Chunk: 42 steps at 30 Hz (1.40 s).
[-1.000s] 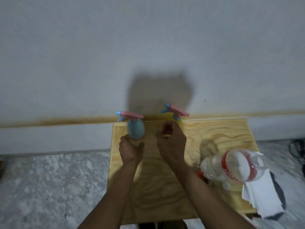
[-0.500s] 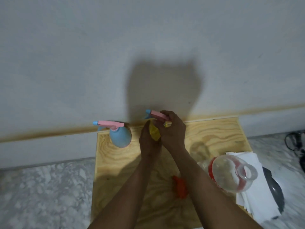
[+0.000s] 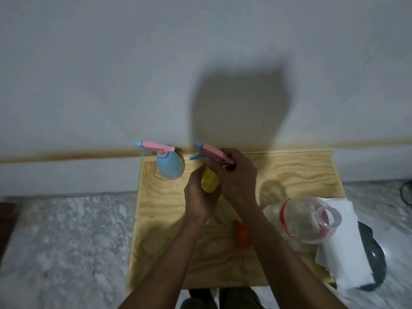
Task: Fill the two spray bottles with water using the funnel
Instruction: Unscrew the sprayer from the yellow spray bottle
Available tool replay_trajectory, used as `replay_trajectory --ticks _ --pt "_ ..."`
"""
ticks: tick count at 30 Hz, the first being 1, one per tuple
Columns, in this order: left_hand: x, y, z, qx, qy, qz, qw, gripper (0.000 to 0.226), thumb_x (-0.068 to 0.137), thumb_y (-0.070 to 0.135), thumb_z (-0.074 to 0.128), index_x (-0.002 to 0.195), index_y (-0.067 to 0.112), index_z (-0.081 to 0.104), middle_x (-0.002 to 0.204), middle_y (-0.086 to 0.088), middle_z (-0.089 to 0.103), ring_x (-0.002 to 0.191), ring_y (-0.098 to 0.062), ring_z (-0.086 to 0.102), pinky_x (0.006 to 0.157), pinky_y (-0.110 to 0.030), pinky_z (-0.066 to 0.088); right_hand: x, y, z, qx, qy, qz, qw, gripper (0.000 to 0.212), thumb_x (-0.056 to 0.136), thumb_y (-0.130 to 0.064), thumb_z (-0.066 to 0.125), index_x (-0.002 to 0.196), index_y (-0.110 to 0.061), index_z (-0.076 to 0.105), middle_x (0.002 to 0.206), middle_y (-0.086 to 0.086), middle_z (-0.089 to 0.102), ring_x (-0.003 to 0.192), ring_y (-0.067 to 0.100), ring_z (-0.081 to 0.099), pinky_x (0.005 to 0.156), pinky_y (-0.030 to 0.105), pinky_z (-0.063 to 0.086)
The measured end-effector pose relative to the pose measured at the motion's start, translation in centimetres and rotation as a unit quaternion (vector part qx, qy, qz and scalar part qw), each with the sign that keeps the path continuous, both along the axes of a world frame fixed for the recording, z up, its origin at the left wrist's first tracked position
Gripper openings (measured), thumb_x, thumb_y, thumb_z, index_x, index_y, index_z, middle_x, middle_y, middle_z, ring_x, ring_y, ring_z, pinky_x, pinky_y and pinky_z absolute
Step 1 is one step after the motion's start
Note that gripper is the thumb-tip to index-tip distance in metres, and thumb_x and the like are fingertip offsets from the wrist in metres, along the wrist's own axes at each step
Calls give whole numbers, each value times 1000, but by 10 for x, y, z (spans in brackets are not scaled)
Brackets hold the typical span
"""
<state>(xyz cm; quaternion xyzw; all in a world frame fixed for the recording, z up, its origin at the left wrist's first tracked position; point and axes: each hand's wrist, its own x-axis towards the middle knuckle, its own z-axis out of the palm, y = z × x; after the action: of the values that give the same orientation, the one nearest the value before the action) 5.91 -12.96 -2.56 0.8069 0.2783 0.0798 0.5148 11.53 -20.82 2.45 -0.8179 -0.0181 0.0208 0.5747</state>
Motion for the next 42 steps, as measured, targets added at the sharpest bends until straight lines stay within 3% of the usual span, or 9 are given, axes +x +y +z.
replay_trajectory --ticks 3,7,9,15,19,26,32,37,42 --pt "-43 -2 12 -31 -31 22 999 60 74 -2 82 120 26 56 106 17 62 96 13 61 77 -4 46 -34 -5 13 16 26 52 998 28 72 -20 86 95 -26 71 81 -16 70 75 -2 62 67 14 47" --pt "-102 -1 21 -20 -34 22 999 59 73 14 87 123 25 59 114 8 66 105 -4 62 84 -20 50 -82 -12 20 47 45 99 993 32 69 -23 88 98 -26 74 85 -7 75 82 15 71 79 46 58" --pt "-129 -2 21 -12 -16 25 999 61 75 28 87 128 21 59 119 8 66 107 -6 61 85 -25 49 -102 -15 23 50 44 116 991 30 70 -25 88 97 -26 74 84 -3 76 82 20 72 79 50 58" --pt "-201 -18 30 -3 -79 49 996 63 80 38 82 133 21 52 123 2 65 112 -16 62 88 -37 54 -160 -22 37 46 71 137 987 36 75 -29 86 106 -16 74 89 -2 76 84 14 73 82 44 60" --pt "-233 -34 33 25 -113 81 990 63 85 45 72 139 21 52 130 2 63 116 -15 61 92 -42 55 -183 -26 39 65 101 108 987 24 76 -31 85 92 -17 75 76 -1 74 68 6 64 70 37 54" --pt "-250 -39 43 46 -137 90 985 61 86 51 68 137 21 56 120 1 69 106 -11 65 83 -39 58 -195 -28 41 73 123 113 983 34 67 -48 86 89 -23 76 79 -5 75 72 5 65 76 44 57" --pt "-237 -41 54 29 -175 77 981 58 85 49 69 133 19 59 110 8 69 95 -6 66 74 -33 57 -176 -37 46 101 135 124 978 30 63 -32 92 80 -15 74 75 2 74 71 12 64 76 47 57" --pt "-235 -40 55 27 -198 60 978 51 87 45 69 132 21 60 109 16 67 93 -11 67 74 -35 58 -174 -42 49 216 185 151 947 39 76 -11 85 111 -6 67 89 9 77 84 21 70 83 40 56" --pt "-236 -32 69 -9 -203 62 977 48 90 34 72 134 22 59 117 22 67 102 -7 67 81 -28 57 -185 -31 53 273 207 129 930 40 75 -10 86 108 0 67 89 12 74 80 22 66 76 37 55"
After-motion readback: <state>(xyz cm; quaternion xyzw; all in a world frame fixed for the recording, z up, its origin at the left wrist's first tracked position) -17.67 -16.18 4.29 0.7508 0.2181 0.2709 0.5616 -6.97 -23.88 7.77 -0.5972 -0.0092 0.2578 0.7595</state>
